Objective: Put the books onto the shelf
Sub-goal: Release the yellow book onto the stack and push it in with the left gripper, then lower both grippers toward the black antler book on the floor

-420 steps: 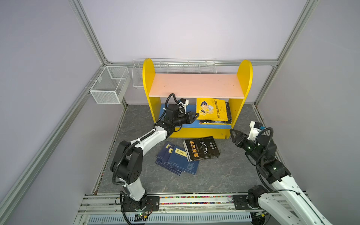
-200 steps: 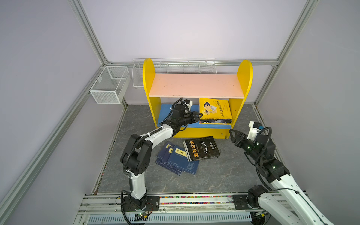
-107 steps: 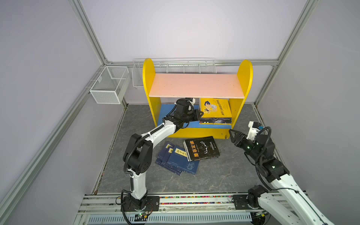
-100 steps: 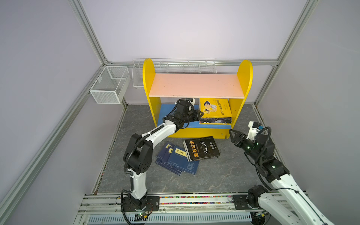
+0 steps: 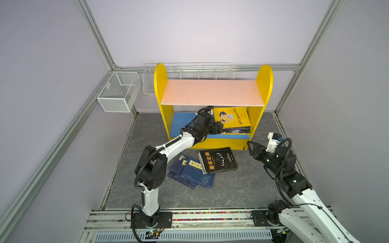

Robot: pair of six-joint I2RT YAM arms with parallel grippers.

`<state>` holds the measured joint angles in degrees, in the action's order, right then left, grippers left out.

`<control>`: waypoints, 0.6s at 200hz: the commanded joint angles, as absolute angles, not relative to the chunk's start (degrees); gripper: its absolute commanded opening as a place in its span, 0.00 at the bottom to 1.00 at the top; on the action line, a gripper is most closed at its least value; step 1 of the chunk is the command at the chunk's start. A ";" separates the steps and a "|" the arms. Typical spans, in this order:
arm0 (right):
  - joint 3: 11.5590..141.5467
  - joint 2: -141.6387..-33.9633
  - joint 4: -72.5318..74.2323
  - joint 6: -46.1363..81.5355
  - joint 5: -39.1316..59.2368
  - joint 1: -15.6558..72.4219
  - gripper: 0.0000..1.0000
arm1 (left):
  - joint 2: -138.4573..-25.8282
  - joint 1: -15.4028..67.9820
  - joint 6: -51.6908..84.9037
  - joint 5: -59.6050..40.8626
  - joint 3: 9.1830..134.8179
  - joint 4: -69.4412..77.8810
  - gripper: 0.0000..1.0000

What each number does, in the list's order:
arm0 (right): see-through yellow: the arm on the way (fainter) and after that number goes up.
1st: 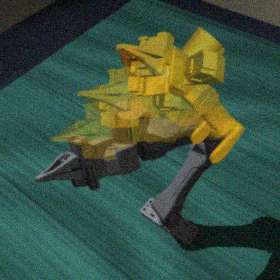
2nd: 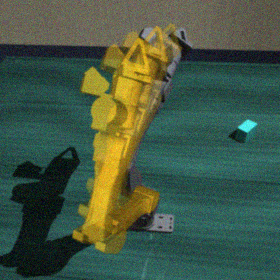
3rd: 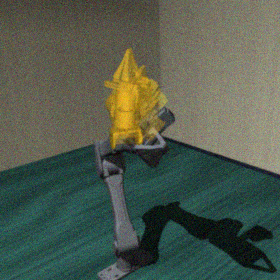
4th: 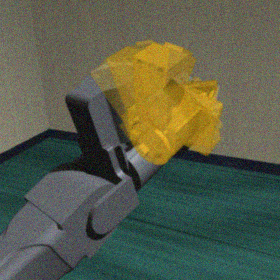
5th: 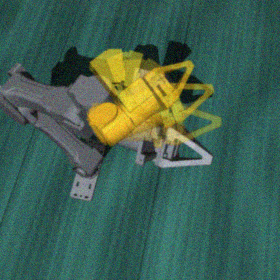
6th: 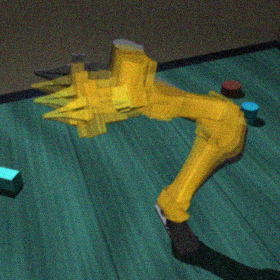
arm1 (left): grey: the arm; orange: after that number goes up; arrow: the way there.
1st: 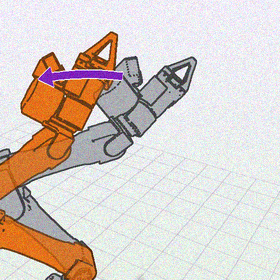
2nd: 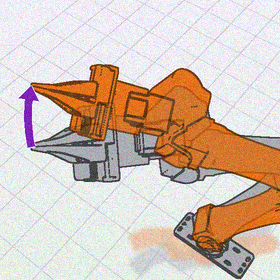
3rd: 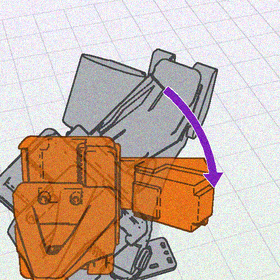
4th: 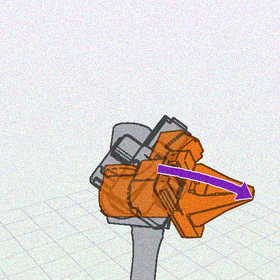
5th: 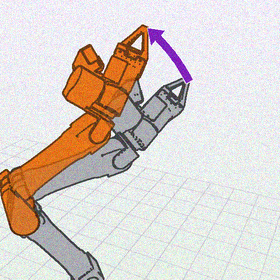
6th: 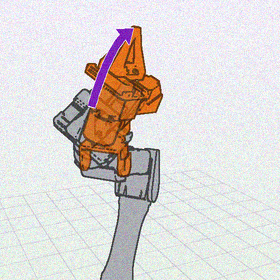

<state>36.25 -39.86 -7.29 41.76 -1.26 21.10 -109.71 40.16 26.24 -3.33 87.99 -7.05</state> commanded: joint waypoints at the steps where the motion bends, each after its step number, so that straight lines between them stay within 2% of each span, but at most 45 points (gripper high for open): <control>1: 35.75 -38.93 -7.25 41.68 -1.25 21.36 0.56 | -107.19 40.25 24.52 -1.97 89.05 -3.25 0.84; 30: 36.17 -38.84 -8.49 40.95 -1.66 21.34 0.56 | -103.97 40.21 24.92 -1.06 84.70 1.37 0.85; 71: 38.22 -41.18 -14.48 38.20 -2.84 21.35 0.57 | -93.21 40.25 27.01 4.20 71.31 5.46 0.85; 120: 34.87 -48.96 -15.48 36.94 2.14 23.25 0.66 | -83.12 40.25 31.32 4.93 54.30 1.44 0.85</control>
